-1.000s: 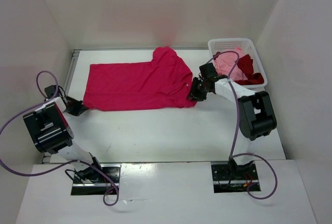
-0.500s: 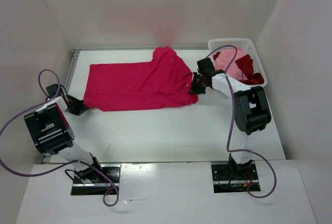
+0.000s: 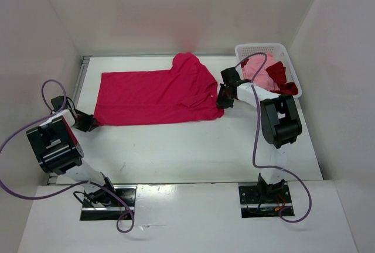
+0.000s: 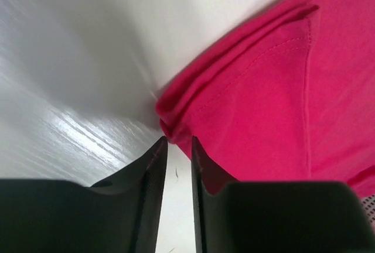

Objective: Fold and stack the t-shirts
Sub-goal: Fold the flattened tshirt in 1/3 of the way

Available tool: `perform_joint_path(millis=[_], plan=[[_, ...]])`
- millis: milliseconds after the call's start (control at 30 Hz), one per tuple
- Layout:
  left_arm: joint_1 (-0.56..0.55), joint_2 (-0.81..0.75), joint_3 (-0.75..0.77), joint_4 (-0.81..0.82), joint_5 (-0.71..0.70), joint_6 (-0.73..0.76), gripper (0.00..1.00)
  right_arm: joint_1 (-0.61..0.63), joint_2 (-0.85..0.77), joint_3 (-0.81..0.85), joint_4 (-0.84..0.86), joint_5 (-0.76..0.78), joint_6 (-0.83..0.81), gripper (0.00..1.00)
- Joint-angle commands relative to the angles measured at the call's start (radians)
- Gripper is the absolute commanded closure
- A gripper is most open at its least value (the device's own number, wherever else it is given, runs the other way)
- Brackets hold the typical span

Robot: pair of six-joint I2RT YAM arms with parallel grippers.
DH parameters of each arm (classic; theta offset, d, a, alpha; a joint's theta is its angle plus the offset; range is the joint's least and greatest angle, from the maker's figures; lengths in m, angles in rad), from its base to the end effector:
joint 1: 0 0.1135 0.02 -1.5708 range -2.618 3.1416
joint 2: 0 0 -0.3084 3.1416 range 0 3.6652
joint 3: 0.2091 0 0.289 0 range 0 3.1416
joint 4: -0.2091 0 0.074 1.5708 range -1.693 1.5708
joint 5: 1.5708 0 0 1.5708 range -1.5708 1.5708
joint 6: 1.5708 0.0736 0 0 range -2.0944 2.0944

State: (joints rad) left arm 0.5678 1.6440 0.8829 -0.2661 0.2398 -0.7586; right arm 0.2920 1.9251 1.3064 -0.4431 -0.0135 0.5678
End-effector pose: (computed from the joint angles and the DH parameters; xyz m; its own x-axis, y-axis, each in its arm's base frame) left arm 0.3162 0.1809 0.1450 -0.2356 -0.9429 -0.2356 -0.8003 0.3257 -0.5033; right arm 0.4441 0.1345 0.1588 -0.8632 0.3020 -0.4045 0.2018 0.9409 0.2720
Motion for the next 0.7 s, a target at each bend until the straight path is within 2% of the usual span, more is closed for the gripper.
perform_joint_path(millis=[0, 33, 100, 133, 200, 267, 333, 400, 433, 500, 567, 667], plan=[[0.007, -0.058, 0.019, -0.01, 0.027, 0.015, 0.69, -0.005, -0.037, -0.013, -0.006, 0.04, 0.007, 0.84], [0.007, -0.075, 0.019, -0.01, 0.036, 0.015, 0.67, -0.005, -0.053, -0.013, -0.006, 0.04, 0.007, 0.81], [0.007, -0.133, 0.019, -0.01, 0.052, 0.015, 0.55, -0.005, -0.118, -0.022, -0.028, 0.04, 0.007, 0.74], [-0.015, -0.15, 0.019, -0.019, 0.052, 0.027, 0.55, -0.005, -0.142, -0.033, -0.038, 0.04, 0.007, 0.67], [-0.043, -0.194, 0.019, -0.033, 0.052, 0.039, 0.48, -0.005, -0.187, -0.033, -0.062, 0.04, -0.002, 0.61], [-0.101, -0.239, 0.028, -0.042, 0.041, 0.064, 0.47, -0.005, -0.233, -0.044, -0.071, 0.03, -0.002, 0.56], [-0.153, -0.28, 0.039, -0.056, 0.0, 0.076, 0.48, -0.005, -0.253, -0.074, -0.071, 0.0, -0.002, 0.56], [-0.247, -0.289, 0.03, -0.038, 0.0, 0.076, 0.52, 0.009, -0.253, -0.11, -0.06, -0.022, 0.013, 0.69], [-0.282, -0.277, 0.03, -0.024, 0.0, 0.05, 0.58, 0.022, -0.253, -0.12, -0.045, -0.04, 0.014, 0.83], [-0.385, -0.247, 0.03, 0.005, 0.0, 0.03, 0.66, 0.051, -0.244, -0.13, -0.019, -0.049, 0.04, 0.94], [-0.481, -0.182, 0.042, 0.037, 0.0, 0.01, 0.76, 0.076, -0.21, -0.13, 0.0, -0.049, 0.05, 0.98], [-0.598, -0.084, 0.114, 0.048, -0.022, -0.013, 0.81, 0.098, -0.147, -0.082, 0.014, -0.069, 0.05, 0.97]])
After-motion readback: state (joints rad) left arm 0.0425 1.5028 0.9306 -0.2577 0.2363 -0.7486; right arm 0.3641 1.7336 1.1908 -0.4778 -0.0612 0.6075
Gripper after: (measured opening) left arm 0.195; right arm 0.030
